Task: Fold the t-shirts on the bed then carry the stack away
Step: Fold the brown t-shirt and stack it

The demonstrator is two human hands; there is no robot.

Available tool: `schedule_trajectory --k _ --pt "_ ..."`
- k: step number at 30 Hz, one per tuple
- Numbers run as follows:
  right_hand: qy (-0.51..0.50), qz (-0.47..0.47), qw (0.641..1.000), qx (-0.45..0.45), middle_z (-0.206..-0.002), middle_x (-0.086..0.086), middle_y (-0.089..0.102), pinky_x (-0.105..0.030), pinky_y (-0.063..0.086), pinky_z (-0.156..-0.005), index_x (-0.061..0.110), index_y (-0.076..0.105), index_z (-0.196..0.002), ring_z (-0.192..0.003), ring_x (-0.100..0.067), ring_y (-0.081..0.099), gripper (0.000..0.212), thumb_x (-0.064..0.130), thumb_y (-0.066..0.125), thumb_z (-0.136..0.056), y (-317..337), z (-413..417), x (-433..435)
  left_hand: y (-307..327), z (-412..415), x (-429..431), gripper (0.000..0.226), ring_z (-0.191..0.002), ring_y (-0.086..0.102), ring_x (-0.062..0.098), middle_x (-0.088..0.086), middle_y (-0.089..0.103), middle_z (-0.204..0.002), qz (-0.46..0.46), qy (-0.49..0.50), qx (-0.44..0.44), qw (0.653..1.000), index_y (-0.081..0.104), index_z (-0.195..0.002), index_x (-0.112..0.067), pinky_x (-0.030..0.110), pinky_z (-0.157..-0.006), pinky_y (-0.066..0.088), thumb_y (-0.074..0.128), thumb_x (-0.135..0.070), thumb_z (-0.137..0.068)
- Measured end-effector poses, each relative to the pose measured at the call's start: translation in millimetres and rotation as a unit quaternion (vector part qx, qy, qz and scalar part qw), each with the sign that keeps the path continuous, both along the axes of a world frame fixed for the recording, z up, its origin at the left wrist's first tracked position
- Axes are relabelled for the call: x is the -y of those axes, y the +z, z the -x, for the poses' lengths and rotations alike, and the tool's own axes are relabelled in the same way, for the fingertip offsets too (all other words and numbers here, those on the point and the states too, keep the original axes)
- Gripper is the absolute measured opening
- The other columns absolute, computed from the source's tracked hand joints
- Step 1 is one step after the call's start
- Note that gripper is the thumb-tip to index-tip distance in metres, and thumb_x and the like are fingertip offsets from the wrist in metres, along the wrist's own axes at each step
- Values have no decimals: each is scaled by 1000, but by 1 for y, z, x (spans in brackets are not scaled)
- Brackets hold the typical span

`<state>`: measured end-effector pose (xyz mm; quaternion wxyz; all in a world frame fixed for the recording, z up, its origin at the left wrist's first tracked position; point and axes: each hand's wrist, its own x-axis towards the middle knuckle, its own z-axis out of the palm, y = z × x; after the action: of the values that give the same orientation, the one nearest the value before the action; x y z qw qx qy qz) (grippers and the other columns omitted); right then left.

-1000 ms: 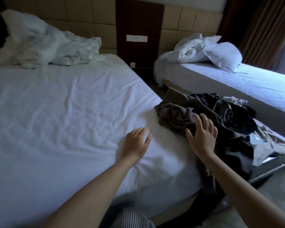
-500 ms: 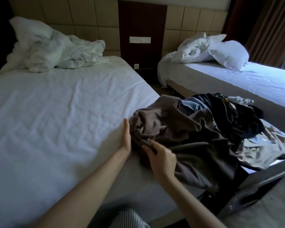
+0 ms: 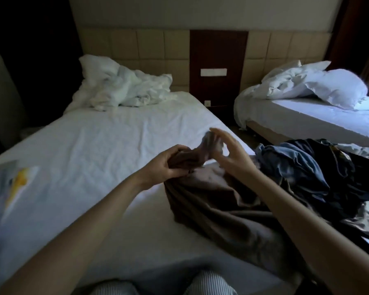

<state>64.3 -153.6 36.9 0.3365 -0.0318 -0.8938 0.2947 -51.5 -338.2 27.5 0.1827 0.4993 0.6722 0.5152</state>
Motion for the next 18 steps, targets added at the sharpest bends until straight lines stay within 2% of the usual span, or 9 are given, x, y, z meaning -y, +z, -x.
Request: schedule_trajectory --k 3,4,5,6,8,11,14,16,18 --pt "146 87 974 147 -145 0 35 -32 22 -113 29 24 -144 -138 -11 26 65 29 61 -90 33 33 22 33 5 45 38 -95 60 9 -1 63 -97 10 0 -24 1000 56 -107 -17 22 -84 48 71 -4 -74" --pt "197 126 952 197 -138 2 43 -25 34 -105 29 26 -142 -130 -5 38 66 35 63 -87 38 42 31 42 8 62 38 -94 60 12 2 62 -97 8 14 -21 1000 55 -106 -14 24 -84 48 71 -6 -72" --pt "235 145 929 247 -122 6 55 -16 44 -85 27 36 -135 -110 2 54 62 42 64 -81 40 50 40 48 13 79 37 -92 60 13 3 61 -95 5 28 -14 999 54 -104 -12 26 -82 48 71 -8 -71" --pt "258 138 909 296 -103 11 61 -11 44 -67 25 47 -122 -88 5 61 54 47 64 -75 38 58 51 52 18 96 35 -90 59 14 2 60 -92 4 45 0 999 54 -100 -12 27 -80 48 72 -10 -71" --pt "242 107 901 343 -80 12 61 -14 39 -60 21 59 -96 -71 -2 58 27 39 71 -78 25 75 68 57 27 128 37 -85 58 13 -1 59 -85 11 82 19 996 53 -94 -12 26 -77 48 77 -18 -68" --pt "207 178 930 247 -69 4 58 -19 41 -59 14 62 -81 -64 -9 52 7 15 68 -85 21 93 95 62 35 165 61 -86 64 8 -8 67 -86 72 136 52 987 57 -101 -13 25 -77 50 81 -43 -54" --pt "186 167 957 147 -80 1 64 -19 47 -71 6 66 -94 -73 -6 58 11 12 68 -84 53 97 122 73 37 183 85 -96 65 4 -15 71 -99 178 165 60 968 63 -107 -29 25 -83 50 73 -78 -39" --pt "201 100 969 105 -72 4 61 -15 44 -65 5 66 -88 -65 0 55 9 7 70 -81 84 96 135 80 38 184 74 -96 65 6 -10 72 -98 190 193 26 962 68 -100 -23 26 -90 49 72 -76 -47" --pt "194 1 978 77 -66 4 57 -16 39 -64 2 64 -83 -61 1 52 11 7 73 -78 114 92 141 89 37 178 35 -101 64 8 -5 71 -103 131 218 3 967 68 -98 -20 26 -99 45 71 -48 -76"
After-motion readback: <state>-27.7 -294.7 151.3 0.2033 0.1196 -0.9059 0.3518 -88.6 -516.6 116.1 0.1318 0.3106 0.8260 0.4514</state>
